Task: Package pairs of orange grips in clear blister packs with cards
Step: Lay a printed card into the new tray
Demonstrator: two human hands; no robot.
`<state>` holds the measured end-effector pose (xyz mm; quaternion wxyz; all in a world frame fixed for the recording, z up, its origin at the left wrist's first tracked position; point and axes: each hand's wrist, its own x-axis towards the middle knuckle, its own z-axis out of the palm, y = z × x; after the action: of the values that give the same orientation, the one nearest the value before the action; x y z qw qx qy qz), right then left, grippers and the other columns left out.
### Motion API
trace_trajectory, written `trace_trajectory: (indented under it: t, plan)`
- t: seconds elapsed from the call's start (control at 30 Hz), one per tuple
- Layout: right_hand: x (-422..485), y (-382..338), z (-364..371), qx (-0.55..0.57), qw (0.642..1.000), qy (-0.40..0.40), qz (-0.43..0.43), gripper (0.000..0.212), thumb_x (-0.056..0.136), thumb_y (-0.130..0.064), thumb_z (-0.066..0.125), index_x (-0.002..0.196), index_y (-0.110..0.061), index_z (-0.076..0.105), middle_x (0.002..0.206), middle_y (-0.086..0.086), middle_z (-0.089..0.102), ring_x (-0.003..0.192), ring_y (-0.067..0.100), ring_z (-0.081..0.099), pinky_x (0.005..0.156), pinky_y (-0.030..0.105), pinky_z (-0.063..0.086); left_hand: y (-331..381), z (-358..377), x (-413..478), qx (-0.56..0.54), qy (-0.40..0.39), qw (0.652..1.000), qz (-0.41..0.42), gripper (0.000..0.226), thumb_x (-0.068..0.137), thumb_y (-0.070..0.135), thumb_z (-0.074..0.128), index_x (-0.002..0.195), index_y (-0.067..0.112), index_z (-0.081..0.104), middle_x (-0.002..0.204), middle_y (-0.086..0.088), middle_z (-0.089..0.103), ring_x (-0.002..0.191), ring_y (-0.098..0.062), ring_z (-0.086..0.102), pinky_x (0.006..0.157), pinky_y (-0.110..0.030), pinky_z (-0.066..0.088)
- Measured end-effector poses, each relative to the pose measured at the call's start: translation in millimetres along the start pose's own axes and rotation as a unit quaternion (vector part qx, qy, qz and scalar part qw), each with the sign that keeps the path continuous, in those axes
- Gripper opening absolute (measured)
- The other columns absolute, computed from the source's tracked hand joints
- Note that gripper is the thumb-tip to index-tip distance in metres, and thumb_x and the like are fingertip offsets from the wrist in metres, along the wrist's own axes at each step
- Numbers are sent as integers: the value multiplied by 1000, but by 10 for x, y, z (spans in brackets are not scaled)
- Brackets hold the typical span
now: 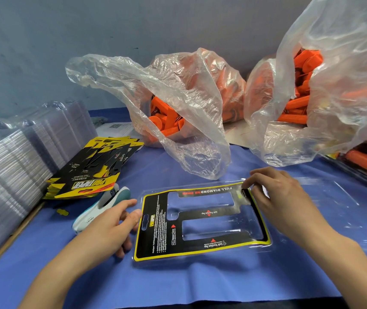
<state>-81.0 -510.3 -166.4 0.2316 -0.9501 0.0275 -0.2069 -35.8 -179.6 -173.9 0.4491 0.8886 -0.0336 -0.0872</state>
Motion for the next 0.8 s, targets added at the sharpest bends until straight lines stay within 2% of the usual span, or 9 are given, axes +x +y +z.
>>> trace_trajectory:
  t: [0.27, 0.5, 0.63, 0.73, 0.8]
  plan:
    - [25, 13, -25, -8, 998, -56, -6, 24, 95, -22, 56, 99, -34, 76, 127, -2, 62, 115, 28, 51, 99, 37, 35, -24, 1, 1, 22, -22, 999, 15, 32, 97, 37, 55, 127, 37, 47, 84, -5, 62, 47, -13, 58, 44, -26, 47]
    - [50, 55, -82, 36, 999, -26, -12, 25, 95, -17, 54, 103, -29, 75, 122, -3, 62, 109, 25, 54, 93, 33, 37, -36, -14, 6, 25, -23, 999, 13, 32, 96, 41, 55, 126, 39, 47, 81, -7, 65, 54, -18, 60, 48, -30, 50]
    - [46, 84, -103, 29, 999, -11, -21, 25, 95, -12, 56, 102, -25, 75, 119, 0, 64, 106, 27, 55, 92, 37, 40, -27, -1, 0, 11, -14, 1000, 10, 32, 97, 37, 55, 129, 35, 47, 75, 1, 64, 49, -15, 60, 42, -24, 45]
    - [47, 78, -104, 17, 999, -3, -29, 23, 93, -9, 58, 102, -22, 76, 117, 3, 65, 104, 31, 57, 93, 41, 43, 1, 20, 1, 1, 27, 1000, 10, 27, 98, 36, 53, 125, 33, 50, 78, -6, 63, 47, -14, 57, 38, -27, 43]
    - [82, 42, -112, 1, 999, -6, -42, 23, 93, -11, 57, 104, -21, 75, 117, 3, 66, 106, 33, 57, 95, 43, 43, 40, -2, 11, 88, 113, 989, 46, 16, 98, 42, 51, 112, 36, 56, 74, 2, 61, 53, -11, 55, 48, -29, 45]
